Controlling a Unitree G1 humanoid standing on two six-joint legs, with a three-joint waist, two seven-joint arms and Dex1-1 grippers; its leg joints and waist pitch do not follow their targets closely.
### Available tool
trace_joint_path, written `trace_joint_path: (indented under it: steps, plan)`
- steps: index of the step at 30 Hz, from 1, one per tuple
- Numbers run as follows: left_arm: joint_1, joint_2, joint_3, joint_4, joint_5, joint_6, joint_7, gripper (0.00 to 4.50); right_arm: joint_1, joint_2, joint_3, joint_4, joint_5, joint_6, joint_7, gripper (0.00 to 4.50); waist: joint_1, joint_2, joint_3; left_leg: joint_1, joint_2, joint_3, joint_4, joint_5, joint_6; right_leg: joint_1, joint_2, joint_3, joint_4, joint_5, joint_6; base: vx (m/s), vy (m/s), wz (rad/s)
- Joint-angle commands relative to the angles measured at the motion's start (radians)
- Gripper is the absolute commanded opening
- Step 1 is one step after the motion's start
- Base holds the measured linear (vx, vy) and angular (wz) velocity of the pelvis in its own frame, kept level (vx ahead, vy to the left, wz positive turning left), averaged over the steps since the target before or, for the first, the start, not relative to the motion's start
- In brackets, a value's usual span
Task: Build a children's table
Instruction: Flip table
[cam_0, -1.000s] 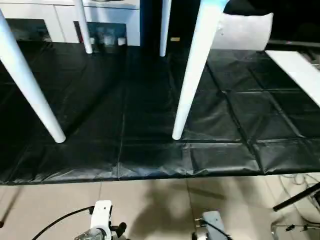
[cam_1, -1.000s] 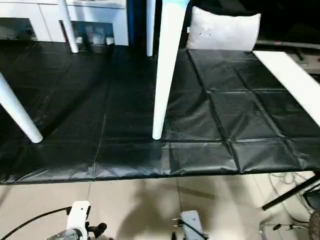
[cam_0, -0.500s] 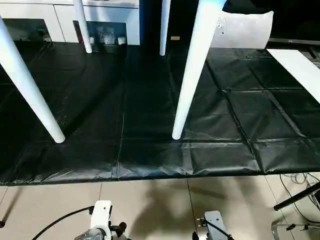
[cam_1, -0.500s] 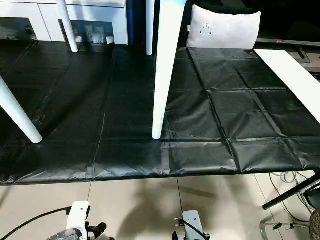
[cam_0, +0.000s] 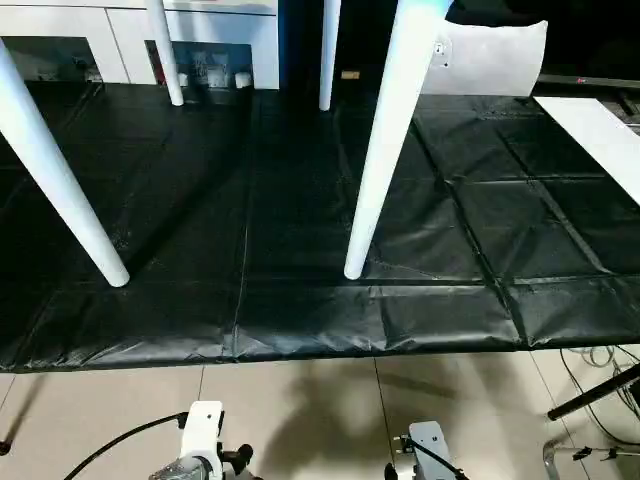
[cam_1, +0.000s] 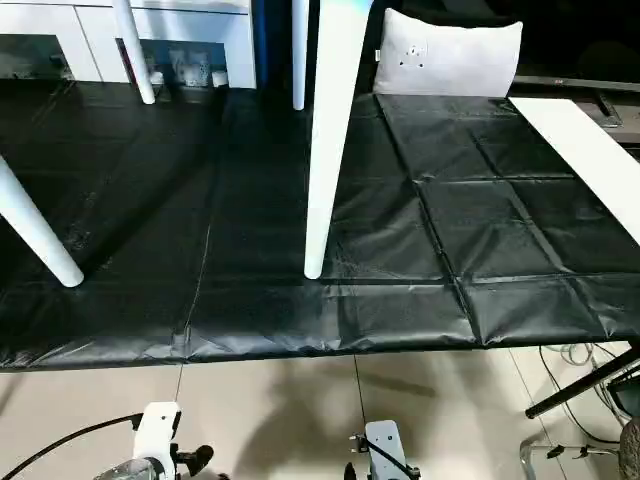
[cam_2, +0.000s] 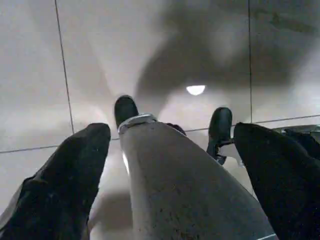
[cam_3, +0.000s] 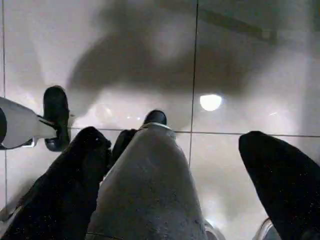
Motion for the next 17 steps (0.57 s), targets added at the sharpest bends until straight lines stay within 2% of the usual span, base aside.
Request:
trace_joint_path:
  steps: [1, 17]
  plan:
    - [0.013, -0.006, -0.005, 0.018, 0.008, 0.009, -0.001, 4.42, 0.020, -0.002, -0.006, 0.026, -0.006, 0.022, 0.003, 4.50, -0.005, 0.012, -0.023, 0.010, 0.094, -0.035, -0.094, -0.286, 0.019, 0.018, -0.113, 0.080, -0.091, -0.160, -0.204, 0.000, 0.000, 0.00]
    - [0.013, -0.006, -0.005, 0.018, 0.008, 0.009, -0.001, 4.42, 0.020, -0.002, -0.006, 0.026, -0.006, 0.022, 0.003, 4.50, -0.005, 0.013, -0.021, 0.009, 0.094, -0.035, -0.095, -0.290, 0.017, 0.016, -0.114, 0.081, -0.093, -0.169, -0.203, 0.000, 0.000, 0.00]
